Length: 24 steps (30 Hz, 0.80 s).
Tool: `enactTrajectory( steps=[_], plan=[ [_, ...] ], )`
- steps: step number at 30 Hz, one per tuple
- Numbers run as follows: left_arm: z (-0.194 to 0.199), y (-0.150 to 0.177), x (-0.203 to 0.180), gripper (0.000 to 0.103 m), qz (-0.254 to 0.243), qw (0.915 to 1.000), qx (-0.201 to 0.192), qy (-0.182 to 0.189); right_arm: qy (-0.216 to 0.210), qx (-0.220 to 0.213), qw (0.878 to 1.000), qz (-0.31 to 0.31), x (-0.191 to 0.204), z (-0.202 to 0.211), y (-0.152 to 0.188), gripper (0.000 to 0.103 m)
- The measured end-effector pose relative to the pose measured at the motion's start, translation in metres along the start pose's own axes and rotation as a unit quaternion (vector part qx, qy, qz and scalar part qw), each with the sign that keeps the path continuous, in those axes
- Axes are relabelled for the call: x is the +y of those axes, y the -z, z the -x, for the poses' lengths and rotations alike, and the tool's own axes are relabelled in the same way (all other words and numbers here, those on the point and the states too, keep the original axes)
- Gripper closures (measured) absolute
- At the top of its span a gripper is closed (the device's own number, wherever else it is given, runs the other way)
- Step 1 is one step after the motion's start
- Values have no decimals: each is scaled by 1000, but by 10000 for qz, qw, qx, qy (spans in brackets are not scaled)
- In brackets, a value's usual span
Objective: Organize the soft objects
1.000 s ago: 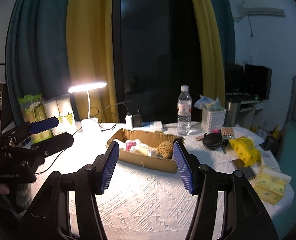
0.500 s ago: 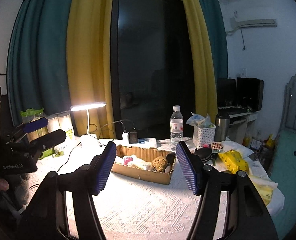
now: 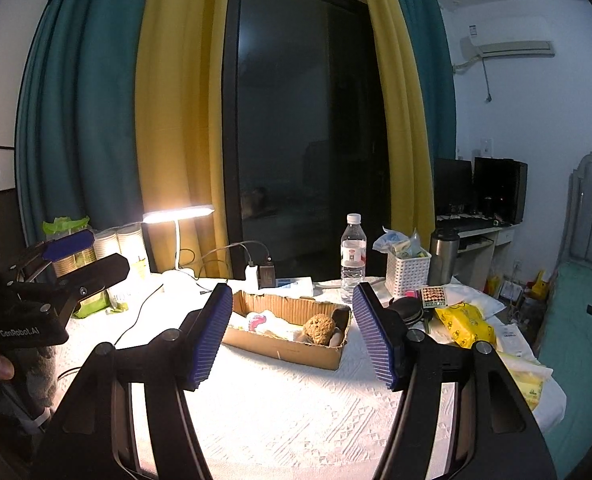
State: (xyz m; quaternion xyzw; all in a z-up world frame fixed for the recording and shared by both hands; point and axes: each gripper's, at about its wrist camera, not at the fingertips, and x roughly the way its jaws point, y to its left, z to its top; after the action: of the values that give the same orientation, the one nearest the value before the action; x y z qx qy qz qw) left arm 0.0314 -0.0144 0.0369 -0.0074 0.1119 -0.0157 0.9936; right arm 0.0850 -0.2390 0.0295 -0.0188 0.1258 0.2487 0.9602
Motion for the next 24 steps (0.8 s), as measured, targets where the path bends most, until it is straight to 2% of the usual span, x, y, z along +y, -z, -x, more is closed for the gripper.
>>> enactTrajectory(
  steps=[24],
  plan=[
    [2,-1,-3,2,-6,10000,-38,12,-17,35,10000,-1,1,-2,1,37]
  ],
)
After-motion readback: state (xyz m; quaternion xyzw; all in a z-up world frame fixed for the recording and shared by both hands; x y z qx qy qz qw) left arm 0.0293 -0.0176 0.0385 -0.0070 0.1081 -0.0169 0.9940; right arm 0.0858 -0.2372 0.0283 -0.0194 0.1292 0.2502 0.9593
